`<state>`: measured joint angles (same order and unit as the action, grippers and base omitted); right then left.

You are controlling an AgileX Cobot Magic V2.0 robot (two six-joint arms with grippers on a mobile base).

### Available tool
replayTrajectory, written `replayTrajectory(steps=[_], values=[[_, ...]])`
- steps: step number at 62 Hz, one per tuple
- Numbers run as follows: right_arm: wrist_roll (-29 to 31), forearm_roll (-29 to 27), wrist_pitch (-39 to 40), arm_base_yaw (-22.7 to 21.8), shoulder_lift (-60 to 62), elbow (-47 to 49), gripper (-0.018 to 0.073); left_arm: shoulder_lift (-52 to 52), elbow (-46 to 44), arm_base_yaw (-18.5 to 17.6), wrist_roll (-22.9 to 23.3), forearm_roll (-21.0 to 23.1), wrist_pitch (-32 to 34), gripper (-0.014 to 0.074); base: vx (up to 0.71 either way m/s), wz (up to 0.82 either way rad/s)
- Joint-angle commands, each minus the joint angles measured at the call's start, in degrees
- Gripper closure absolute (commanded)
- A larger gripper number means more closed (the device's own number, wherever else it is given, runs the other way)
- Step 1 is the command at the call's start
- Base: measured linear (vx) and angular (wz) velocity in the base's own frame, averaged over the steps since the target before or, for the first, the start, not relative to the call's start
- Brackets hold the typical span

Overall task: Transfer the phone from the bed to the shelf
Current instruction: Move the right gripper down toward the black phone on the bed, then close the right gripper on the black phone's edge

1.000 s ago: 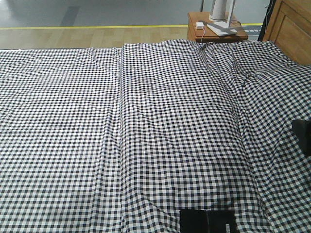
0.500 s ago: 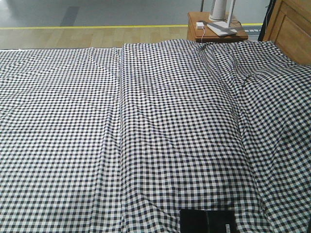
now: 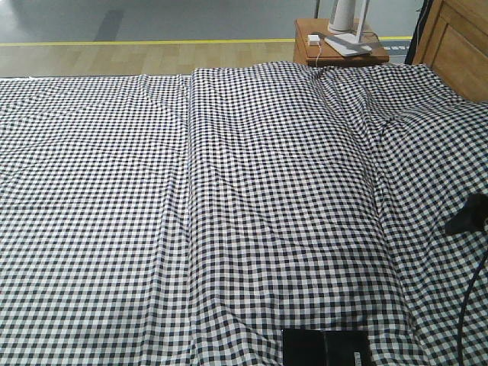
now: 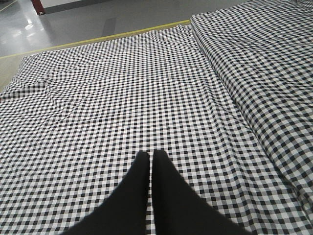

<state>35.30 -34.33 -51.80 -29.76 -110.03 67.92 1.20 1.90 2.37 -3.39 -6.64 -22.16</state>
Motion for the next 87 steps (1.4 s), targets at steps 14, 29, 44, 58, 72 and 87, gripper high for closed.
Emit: replayTrajectory(steps=[14, 29, 44, 58, 72, 87], values=[[16.94, -11.54, -3.32, -0.49, -14.85, 2.08, -0.0084, 0.42, 0.26, 0.04, 0.00, 0.09, 4.20, 0.0595, 0.00, 0.00], [26.14, -19.19, -7.70, -0.49, -27.42, 4.75, -0.0076, 0.42, 0.26, 0.04, 0.00, 0.09, 4.20, 0.0595, 0.00, 0.00], [32.19, -23.58, -12.98, 0.50, -36.83, 7.49, -0.0066, 0.42, 0.26, 0.04, 0.00, 0.09, 4.20, 0.0595, 0.00, 0.00], [35.23, -24.96, -13.41, 4.00, -41.88, 8.24, -0.0060, 0.42, 0.26, 0.04, 0.00, 0.09, 4.20, 0.0595, 0.00, 0.00], [36.81, -25.39, -13.25, 4.72, -45.19, 8.24, -0.0053, 0.42, 0.26, 0.04, 0.00, 0.09, 4.20, 0.0595, 0.00, 0.00], [39.36, -27.15, -13.13, 4.72, -48.05, 8.24, -0.0046, 0.42, 0.26, 0.04, 0.00, 0.09, 4.20, 0.0595, 0.00, 0.00]])
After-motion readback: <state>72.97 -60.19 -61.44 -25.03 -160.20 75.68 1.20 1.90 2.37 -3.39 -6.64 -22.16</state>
